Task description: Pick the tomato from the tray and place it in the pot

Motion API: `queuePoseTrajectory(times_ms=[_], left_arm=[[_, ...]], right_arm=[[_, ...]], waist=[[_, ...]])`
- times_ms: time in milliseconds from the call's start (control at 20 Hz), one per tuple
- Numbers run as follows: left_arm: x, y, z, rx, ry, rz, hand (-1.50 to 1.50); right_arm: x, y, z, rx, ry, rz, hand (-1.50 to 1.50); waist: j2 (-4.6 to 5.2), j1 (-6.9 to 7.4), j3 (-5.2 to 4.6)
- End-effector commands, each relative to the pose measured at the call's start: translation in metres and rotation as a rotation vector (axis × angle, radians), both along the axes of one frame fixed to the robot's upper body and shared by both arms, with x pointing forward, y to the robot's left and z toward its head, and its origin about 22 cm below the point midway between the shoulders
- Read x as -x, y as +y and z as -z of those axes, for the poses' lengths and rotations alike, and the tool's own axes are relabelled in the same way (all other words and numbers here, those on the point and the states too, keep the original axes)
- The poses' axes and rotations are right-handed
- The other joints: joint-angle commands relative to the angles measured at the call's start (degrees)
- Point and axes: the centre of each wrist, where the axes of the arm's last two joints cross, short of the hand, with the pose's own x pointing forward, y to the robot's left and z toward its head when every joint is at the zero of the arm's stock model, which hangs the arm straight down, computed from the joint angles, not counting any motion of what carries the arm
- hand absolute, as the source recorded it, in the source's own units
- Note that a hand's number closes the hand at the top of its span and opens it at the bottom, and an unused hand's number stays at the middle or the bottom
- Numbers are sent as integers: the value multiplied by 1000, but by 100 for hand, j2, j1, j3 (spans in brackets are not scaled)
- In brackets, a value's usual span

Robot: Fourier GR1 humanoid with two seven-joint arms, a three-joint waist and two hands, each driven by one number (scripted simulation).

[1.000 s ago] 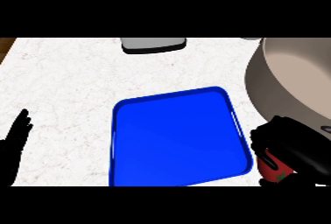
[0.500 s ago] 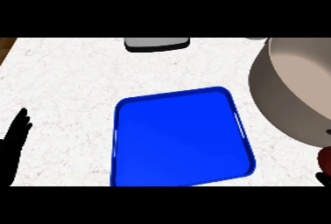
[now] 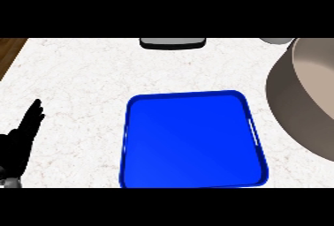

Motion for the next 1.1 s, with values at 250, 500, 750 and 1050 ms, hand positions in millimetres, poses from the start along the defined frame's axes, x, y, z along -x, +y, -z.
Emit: queuePoseTrajectory(times_ms=[250, 500, 750, 1050], left_arm=[[-15, -13, 4, 6, -13, 31, 0], [-23, -5, -4, 14, 6, 41, 0], [-25, -9, 8, 0, -5, 34, 0], [-10, -7, -5, -18, -1, 73, 0]], right_arm=[[-70, -29, -12, -35, -17, 36, 150], [-109, -20, -7, -2, 29, 41, 150], [-150, -1, 15, 49, 19, 47, 150], [-192, 22, 60, 133, 46, 54, 150]], waist=[[39, 195, -2], [38, 197, -3], [42, 206, -3], [63, 358, 5]])
